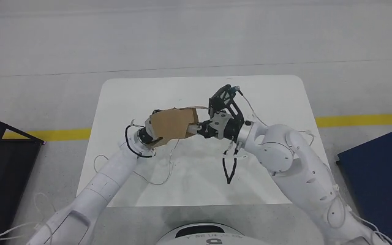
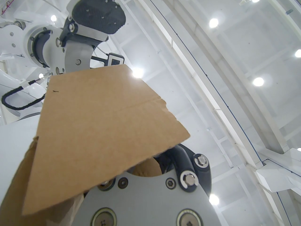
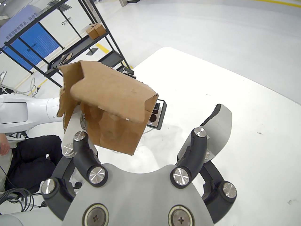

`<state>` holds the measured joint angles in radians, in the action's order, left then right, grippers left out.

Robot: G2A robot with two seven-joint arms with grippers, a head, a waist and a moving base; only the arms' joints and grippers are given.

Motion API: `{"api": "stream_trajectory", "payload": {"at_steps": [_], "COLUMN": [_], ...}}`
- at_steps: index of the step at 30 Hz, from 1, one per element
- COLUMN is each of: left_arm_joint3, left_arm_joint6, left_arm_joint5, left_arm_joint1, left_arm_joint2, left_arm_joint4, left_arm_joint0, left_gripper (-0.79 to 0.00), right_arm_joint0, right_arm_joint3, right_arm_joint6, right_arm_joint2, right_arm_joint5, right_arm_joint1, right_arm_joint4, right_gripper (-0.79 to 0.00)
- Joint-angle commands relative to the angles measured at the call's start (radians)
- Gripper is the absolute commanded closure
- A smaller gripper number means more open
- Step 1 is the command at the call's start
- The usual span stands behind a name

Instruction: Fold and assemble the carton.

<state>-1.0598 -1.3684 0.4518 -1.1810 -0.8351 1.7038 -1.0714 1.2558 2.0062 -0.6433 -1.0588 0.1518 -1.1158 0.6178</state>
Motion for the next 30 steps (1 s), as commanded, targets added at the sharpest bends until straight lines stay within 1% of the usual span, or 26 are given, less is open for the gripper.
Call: {"api": "stream_trajectory", "payload": {"at_steps": [1,4,13,18,23,25,27,30], "left_arm_joint3": [0.0,0.001,-0.016,-0.036,-0.062,-0.083,-0.1,-0.115], "left_arm_joint6": [0.0,0.001,0.014,0.023,0.036,0.048,0.06,0.07], "left_arm_joint5": [0.0,0.001,0.014,0.023,0.036,0.048,0.06,0.07], "left_arm_joint1": [0.0,0.001,0.004,0.007,0.014,0.018,0.023,0.031], "left_arm_joint2": [0.0,0.0,-0.004,0.002,0.007,0.006,-0.002,-0.014], "left_arm_joint4": [0.0,0.002,0.027,0.026,0.025,0.049,0.084,0.093], "left_arm_joint0": [0.0,0.0,-0.01,-0.022,-0.037,-0.045,-0.053,-0.06], "left_gripper": [0.0,0.0,0.0,0.0,0.0,0.0,0.0,0.0], "right_arm_joint0": [-0.007,0.004,0.141,0.209,0.243,0.248,0.252,0.257], "right_arm_joint3": [-0.005,0.001,0.066,0.094,0.095,0.083,0.048,-0.011], "right_arm_joint6": [0.005,0.027,0.113,0.139,0.137,0.145,0.161,0.185], "right_arm_joint2": [-0.001,-0.033,-0.194,-0.258,-0.264,-0.26,-0.262,-0.274], "right_arm_joint5": [-0.007,-0.02,-0.02,-0.011,0.002,0.005,0.013,0.03], "right_arm_joint1": [-0.001,0.001,0.022,0.029,0.031,0.03,0.029,0.028], "right_arm_joint4": [0.001,0.003,0.018,0.016,0.022,0.013,-0.007,-0.044], "right_gripper": [-0.785,-0.785,-0.785,-0.785,-0.785,-0.785,-0.785,-0.785]}}
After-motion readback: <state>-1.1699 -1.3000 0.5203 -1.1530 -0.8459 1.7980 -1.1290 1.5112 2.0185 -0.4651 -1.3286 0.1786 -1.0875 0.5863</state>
